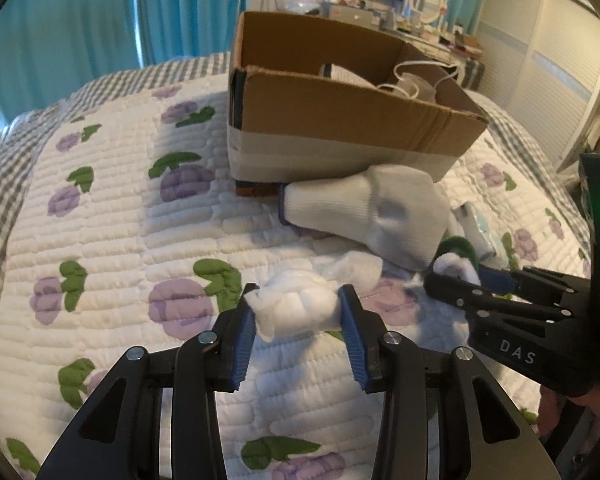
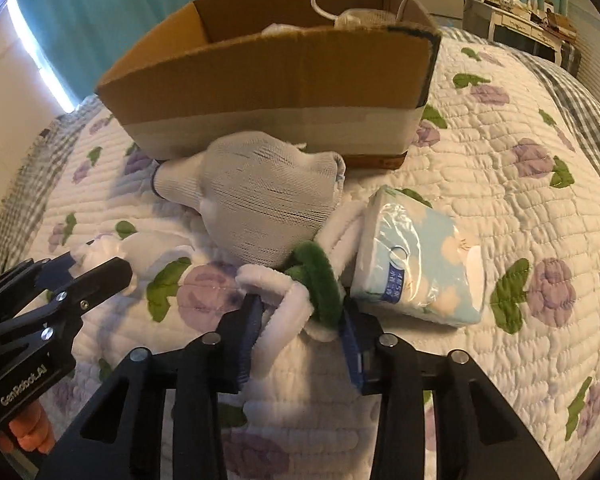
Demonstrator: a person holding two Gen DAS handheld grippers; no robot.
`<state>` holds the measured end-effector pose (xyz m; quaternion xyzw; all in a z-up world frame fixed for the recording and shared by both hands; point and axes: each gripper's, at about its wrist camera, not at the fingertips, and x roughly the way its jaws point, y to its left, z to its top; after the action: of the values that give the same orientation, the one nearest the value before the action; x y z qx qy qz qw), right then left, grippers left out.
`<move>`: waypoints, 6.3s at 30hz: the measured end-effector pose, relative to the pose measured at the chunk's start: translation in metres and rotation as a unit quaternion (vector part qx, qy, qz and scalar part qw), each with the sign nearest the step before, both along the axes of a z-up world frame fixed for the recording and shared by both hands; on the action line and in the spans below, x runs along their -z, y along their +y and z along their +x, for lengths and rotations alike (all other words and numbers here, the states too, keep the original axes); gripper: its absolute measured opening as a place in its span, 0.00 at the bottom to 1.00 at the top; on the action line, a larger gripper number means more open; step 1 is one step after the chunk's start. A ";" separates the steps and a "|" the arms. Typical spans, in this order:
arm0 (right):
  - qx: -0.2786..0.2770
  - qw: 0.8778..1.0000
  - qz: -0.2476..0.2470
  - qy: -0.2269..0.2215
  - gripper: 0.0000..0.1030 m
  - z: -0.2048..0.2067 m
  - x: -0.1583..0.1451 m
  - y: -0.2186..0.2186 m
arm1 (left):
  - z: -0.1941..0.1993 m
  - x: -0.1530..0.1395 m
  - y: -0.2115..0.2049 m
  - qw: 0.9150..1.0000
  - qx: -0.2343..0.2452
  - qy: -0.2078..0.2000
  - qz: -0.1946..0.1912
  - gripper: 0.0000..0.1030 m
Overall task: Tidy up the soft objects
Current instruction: 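Carry the cotton piece and plush toy into the box and release both, then grasp the light-blue tissue pack with the right tool while the left tool grasps the white glove, then carry the tissue pack and glove into the box and open both tools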
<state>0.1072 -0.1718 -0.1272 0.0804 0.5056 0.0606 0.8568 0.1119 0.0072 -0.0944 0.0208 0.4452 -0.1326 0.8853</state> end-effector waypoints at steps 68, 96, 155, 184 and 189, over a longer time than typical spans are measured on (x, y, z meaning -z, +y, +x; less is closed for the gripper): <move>-0.074 0.983 -0.062 -0.158 0.41 0.181 -0.130 -0.031 | 0.144 -0.082 -0.051 0.995 -0.008 -0.095 0.027 0.44; -0.009 0.958 -0.105 -0.266 0.98 -0.002 -0.308 -0.075 | -0.025 -0.224 -0.048 0.980 -0.024 -0.191 0.037 0.98; -0.006 0.995 -0.075 -0.071 0.79 0.027 -0.007 -0.109 | 0.033 0.014 -0.104 0.995 0.015 -0.016 0.095 0.99; -0.020 0.989 -0.078 -0.121 0.79 -0.003 -0.091 -0.092 | 0.010 -0.050 -0.088 0.996 -0.001 -0.060 0.061 0.46; -0.032 0.985 -0.080 -0.147 0.79 -0.019 -0.125 -0.079 | -0.009 -0.090 -0.076 0.994 -0.007 -0.092 0.057 0.46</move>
<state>0.0882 -0.2506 -0.0018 -0.0142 0.3802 0.0584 0.9230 0.1030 -0.0687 -0.0046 0.0800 0.3687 -0.0989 0.9208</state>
